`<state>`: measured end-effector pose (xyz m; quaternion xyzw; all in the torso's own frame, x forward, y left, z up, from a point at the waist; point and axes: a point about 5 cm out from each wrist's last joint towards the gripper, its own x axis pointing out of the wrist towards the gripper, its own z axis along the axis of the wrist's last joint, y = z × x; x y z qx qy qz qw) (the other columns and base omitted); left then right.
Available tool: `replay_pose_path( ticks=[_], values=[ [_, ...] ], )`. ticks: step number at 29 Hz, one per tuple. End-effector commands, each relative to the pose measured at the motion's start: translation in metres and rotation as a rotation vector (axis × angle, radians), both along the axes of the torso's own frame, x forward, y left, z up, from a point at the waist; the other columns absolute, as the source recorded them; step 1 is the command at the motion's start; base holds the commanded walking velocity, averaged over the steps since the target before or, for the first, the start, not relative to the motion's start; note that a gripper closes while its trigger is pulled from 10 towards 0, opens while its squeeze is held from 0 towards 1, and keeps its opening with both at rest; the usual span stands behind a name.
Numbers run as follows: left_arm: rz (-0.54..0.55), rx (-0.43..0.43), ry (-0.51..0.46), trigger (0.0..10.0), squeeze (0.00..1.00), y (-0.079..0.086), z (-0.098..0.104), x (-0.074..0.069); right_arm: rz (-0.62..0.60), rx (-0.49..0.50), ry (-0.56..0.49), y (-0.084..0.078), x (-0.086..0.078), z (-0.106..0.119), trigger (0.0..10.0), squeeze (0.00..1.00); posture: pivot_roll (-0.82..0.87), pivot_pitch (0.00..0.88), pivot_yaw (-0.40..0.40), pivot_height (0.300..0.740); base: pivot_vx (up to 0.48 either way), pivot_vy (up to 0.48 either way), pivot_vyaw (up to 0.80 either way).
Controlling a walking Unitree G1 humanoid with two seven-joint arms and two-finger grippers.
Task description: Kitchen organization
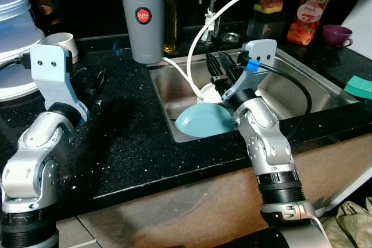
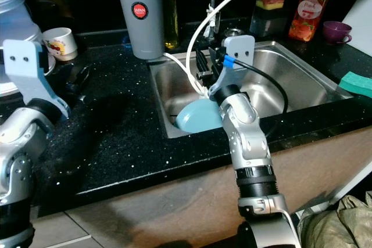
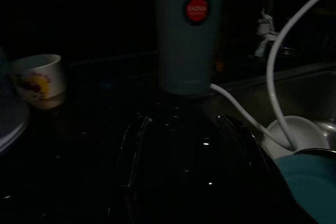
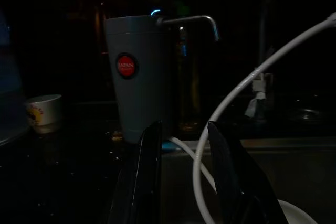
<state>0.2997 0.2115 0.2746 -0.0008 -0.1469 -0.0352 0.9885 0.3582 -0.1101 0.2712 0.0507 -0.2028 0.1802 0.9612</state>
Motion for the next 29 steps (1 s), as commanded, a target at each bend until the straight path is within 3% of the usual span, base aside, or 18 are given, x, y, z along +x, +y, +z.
replay_pose_path(
  ticks=[1,29],
  values=[
    [-0.013,0.0,0.006,10.0,0.0,-0.0036,-0.0012,-0.0022,0.014,-0.01,0.007,0.0028,-0.0017,-0.002,10.0,0.0,0.03,0.067,-0.023,0.74,-0.412,0.0,0.0],
    [-0.007,0.004,0.013,10.0,0.0,-0.0039,-0.0014,-0.0062,0.036,-0.012,0.005,0.0084,-0.0027,-0.0006,10.0,0.0,0.03,0.06,-0.029,0.74,-0.385,0.0,0.0]
  ],
)
